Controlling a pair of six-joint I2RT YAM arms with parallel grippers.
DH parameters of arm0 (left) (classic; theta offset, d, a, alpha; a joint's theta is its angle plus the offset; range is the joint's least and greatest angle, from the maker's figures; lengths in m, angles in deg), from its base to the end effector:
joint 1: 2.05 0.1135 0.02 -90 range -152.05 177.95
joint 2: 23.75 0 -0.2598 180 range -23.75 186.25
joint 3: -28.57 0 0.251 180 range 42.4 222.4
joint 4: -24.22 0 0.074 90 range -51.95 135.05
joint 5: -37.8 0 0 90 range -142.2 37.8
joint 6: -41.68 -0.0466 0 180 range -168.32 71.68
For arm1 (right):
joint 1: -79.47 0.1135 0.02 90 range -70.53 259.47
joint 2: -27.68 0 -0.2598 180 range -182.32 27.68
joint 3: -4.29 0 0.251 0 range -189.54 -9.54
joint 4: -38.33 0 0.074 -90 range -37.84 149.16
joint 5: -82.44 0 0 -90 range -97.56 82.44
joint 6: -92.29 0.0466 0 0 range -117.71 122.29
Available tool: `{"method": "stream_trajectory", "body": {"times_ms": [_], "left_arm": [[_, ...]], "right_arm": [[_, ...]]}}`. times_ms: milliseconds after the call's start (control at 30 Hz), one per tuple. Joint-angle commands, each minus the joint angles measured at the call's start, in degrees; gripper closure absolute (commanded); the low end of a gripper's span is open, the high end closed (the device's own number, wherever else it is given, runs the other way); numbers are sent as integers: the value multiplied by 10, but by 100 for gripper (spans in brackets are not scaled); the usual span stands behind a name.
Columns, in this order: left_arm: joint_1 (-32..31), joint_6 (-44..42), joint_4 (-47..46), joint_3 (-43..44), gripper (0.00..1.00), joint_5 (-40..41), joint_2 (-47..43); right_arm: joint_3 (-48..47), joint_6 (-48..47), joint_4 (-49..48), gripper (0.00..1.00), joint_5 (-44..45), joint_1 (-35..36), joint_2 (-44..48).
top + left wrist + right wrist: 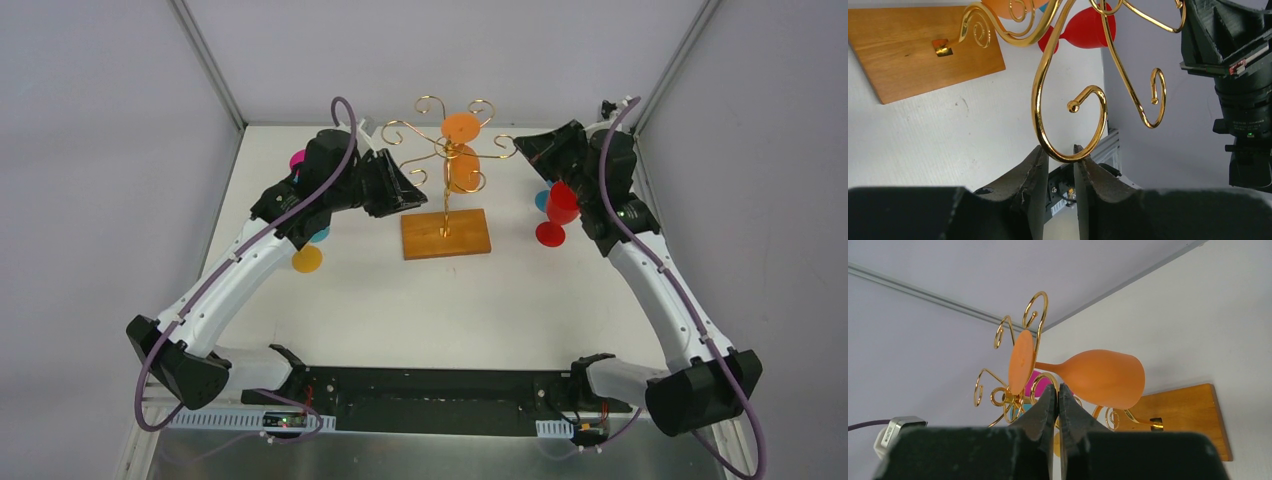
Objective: Take the wine glass off the wine glass rack
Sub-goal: Adjust the wine rack at the center of the board.
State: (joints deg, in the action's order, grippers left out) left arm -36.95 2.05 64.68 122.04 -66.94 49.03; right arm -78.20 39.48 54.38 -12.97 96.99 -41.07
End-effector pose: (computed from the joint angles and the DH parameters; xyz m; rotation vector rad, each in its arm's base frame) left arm 0.2310 -0.1756 0.4101 -0.0935 2.1094 -1.2016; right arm 0.2752 0.0915 0.4104 0.2107 1.6592 0.8075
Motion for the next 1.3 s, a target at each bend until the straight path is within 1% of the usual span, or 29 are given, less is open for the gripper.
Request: {"method": "stream_trajectory", "body": {"times_ms": [0,267,767,1133,1267], "left_arm": [[26,-12,1,-1,74,-11,-20],[49,-17,14,7,74,-29,-19],[95,-49,63,23,74,-32,-24],[110,-67,87,29,74,-37,-27],[117,-75,95,23,74,-37,-34]], "right_arm": [[9,14,-20,100,-19,14,35],[24,19,-17,100,9,51,59],[70,16,-19,100,49,123,105],[101,11,-17,100,102,181,134],[107,14,-11,100,105,194,142]]}}
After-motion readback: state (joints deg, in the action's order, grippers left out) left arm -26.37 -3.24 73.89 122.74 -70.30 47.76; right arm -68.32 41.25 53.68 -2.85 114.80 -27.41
